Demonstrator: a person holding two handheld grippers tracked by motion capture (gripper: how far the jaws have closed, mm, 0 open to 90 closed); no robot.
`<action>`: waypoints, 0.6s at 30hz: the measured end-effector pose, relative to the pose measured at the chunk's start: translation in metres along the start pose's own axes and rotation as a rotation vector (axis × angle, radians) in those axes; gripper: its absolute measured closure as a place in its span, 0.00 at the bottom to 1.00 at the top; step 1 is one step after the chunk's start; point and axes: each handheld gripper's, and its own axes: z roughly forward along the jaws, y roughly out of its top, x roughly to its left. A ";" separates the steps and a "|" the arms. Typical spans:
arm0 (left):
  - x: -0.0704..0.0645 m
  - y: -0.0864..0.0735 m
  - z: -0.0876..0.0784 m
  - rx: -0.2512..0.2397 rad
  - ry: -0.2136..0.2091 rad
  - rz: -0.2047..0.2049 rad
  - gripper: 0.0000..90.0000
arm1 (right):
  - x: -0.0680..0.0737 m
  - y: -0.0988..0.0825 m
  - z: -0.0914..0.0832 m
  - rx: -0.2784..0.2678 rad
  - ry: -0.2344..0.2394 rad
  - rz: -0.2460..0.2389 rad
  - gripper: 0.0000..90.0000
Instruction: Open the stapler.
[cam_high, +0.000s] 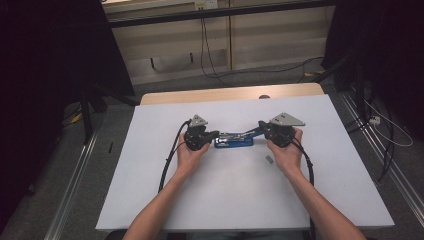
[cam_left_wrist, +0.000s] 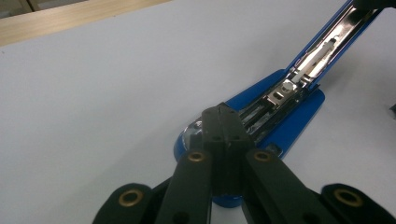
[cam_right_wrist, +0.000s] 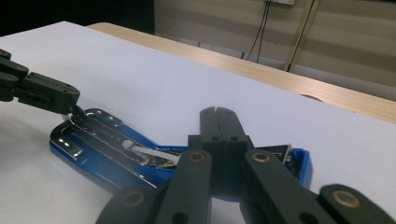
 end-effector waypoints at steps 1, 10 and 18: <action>0.000 0.000 0.000 0.000 -0.001 -0.003 1.00 | -0.001 -0.001 -0.001 0.003 -0.002 0.004 1.00; 0.000 0.000 0.000 -0.001 -0.001 -0.007 1.00 | -0.010 -0.004 -0.007 0.009 -0.013 0.007 1.00; 0.000 0.000 0.000 -0.001 -0.001 -0.007 1.00 | -0.016 -0.011 -0.010 0.023 -0.018 0.017 1.00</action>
